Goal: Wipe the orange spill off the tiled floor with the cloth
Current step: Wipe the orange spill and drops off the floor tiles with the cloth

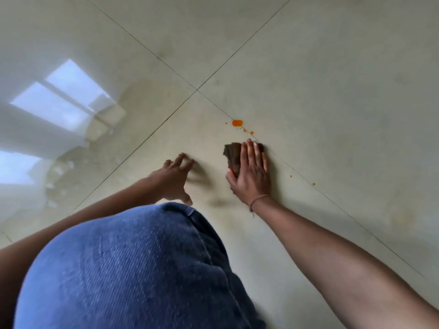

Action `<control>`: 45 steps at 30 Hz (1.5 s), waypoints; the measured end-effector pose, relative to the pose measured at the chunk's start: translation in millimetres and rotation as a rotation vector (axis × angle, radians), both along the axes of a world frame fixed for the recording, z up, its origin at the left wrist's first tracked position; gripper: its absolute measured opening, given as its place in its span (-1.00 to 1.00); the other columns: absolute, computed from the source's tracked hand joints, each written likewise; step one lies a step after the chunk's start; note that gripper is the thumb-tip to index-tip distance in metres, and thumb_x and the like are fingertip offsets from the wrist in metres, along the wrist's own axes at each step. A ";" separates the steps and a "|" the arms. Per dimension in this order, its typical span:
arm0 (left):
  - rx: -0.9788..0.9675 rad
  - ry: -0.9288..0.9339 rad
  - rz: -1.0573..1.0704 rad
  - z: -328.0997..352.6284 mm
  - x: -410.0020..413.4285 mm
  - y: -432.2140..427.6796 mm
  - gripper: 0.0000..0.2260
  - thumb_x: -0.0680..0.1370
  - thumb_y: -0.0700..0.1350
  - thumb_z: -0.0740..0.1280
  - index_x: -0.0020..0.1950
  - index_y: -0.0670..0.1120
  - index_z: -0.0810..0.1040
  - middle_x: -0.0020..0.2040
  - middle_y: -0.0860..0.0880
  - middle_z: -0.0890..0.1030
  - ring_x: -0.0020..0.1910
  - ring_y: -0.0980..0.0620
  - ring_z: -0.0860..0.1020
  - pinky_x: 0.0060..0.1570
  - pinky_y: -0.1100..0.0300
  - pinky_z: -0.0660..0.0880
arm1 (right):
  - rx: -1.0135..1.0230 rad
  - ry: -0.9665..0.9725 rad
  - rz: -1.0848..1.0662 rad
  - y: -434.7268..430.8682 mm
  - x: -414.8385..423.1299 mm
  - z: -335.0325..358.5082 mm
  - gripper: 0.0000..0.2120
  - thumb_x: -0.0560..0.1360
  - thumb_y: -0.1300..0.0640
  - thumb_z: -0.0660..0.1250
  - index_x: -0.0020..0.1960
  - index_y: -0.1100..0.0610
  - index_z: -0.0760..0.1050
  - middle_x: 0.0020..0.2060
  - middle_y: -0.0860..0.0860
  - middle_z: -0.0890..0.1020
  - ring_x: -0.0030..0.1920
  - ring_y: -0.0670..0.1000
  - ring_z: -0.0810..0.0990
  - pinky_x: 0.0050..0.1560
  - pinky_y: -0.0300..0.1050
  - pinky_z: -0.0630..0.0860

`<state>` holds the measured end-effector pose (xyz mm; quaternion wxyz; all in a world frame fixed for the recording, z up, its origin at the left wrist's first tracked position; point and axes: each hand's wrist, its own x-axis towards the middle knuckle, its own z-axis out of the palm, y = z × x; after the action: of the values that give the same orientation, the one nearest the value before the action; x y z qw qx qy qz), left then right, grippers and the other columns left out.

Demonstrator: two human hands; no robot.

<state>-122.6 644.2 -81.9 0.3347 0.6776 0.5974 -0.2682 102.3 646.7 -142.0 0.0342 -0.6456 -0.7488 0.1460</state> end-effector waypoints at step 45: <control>0.253 -0.053 -0.169 -20.4 80.5 55.5 0.37 0.06 0.33 0.58 0.56 -0.06 -0.25 0.55 -0.12 -0.33 0.53 -0.26 -0.17 0.38 -0.24 0.15 | 0.030 -0.030 -0.575 -8.4 77.6 -2.6 -0.24 0.46 -0.18 0.08 0.51 0.28 0.18 0.49 0.23 0.24 0.51 0.22 0.16 0.45 0.19 0.17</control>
<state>-42.1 699.7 -102.3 0.2387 0.7691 0.5581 -0.1998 179.9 638.3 -144.5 0.0724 -0.8330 -0.5375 0.1096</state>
